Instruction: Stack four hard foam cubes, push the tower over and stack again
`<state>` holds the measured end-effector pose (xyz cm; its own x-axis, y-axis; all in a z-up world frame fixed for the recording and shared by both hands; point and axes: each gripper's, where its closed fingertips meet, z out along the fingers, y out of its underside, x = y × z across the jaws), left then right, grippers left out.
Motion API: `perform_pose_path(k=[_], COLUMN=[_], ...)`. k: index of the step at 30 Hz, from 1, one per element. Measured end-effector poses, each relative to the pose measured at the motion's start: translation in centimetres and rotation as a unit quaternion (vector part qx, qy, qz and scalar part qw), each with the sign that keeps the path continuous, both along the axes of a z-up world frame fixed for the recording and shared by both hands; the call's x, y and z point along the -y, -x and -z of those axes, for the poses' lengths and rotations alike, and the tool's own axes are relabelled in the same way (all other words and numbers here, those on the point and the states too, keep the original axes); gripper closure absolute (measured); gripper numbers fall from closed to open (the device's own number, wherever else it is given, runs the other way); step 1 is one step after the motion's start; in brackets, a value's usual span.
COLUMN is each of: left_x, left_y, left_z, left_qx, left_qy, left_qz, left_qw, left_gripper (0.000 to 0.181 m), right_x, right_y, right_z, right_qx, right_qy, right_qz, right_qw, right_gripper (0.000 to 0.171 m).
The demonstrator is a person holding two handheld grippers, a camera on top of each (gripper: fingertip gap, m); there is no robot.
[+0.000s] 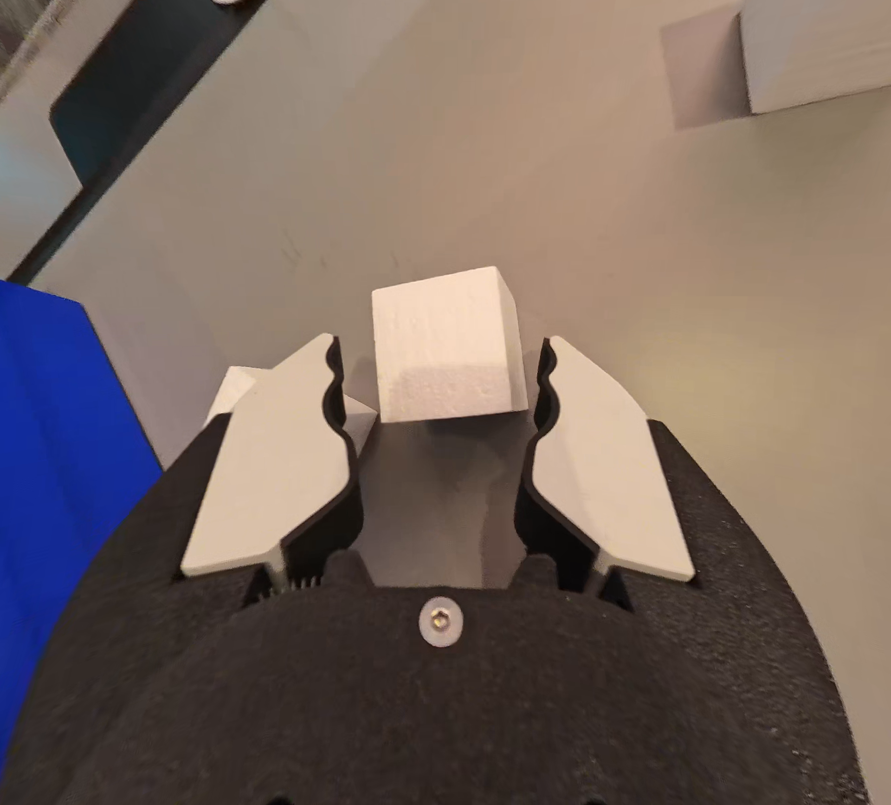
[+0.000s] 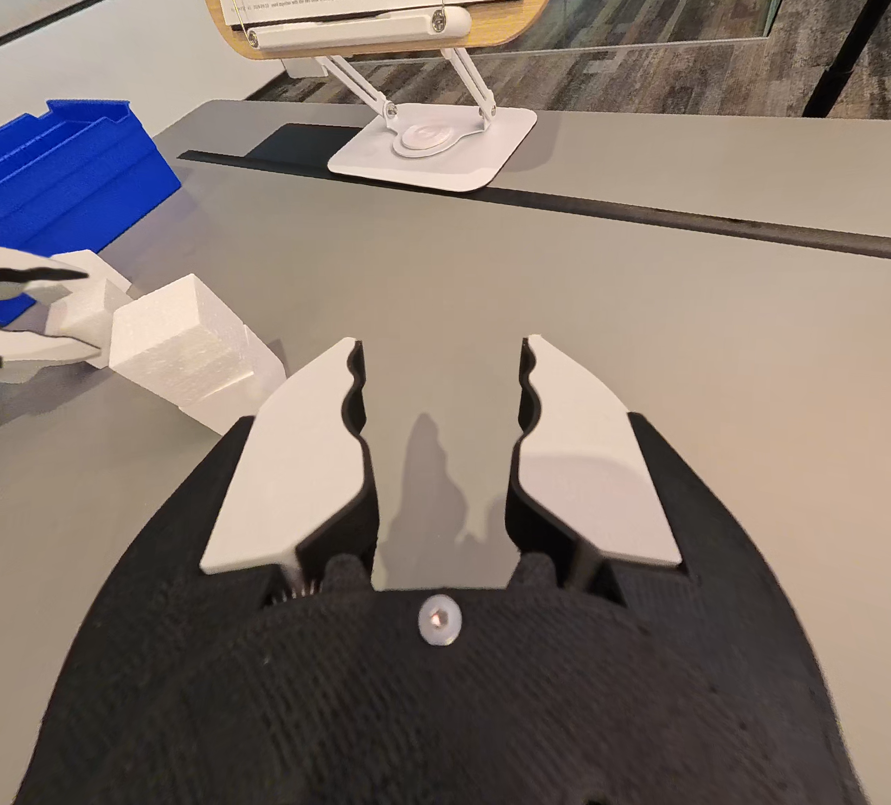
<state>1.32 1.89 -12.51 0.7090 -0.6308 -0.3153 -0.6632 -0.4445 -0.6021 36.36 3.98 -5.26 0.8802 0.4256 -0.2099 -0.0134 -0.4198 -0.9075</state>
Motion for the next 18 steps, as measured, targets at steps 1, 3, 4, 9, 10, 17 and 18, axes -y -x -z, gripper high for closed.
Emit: perform_pose_path(k=[1, 3, 4, 9, 10, 17, 18], left_x=[0.0, 0.0, 0.1, 0.6, 0.8, 3.7, 3.2], left_y=[0.1, 0.2, 0.3, -1.1, -2.0, -13.0, -14.2], left_z=[0.3, 0.8, 1.0, -0.9, -2.7, -13.5, -13.6], left_qx=[0.0, -0.001, -0.002, 0.036, 0.053, 0.093, 0.087], left_qy=[0.011, 0.027, 0.035, 0.045, 0.03, -0.021, -0.024], left_qz=[-0.002, -0.006, -0.006, 0.01, 0.018, 0.093, 0.088], left_qw=[1.0, 1.0, 0.999, 0.998, 0.998, 0.991, 0.992], left_gripper=[0.104, 0.106, 0.112, 0.122, 0.122, 0.122, 0.122], right_x=[0.0, 0.0, 0.0, -0.1, -0.1, -0.2, -0.2], right_y=[0.0, 0.0, 0.1, 0.0, 0.0, -0.1, -0.1], right_z=[0.1, 0.3, 0.3, 0.6, 0.6, 0.8, 0.9], right_qx=[-0.001, -0.001, -0.001, 0.006, 0.006, 0.007, 0.008], right_qy=[0.002, 0.006, 0.009, 0.01, 0.01, 0.011, 0.013], right_qz=[-0.001, -0.002, -0.003, -0.001, 0.0, 0.001, 0.0], right_qw=[1.0, 1.0, 1.0, 1.0, 1.0, 1.0, 1.0], right_gripper=[0.109, 0.109, 0.109, 0.109, 0.109, 0.109, 0.109])
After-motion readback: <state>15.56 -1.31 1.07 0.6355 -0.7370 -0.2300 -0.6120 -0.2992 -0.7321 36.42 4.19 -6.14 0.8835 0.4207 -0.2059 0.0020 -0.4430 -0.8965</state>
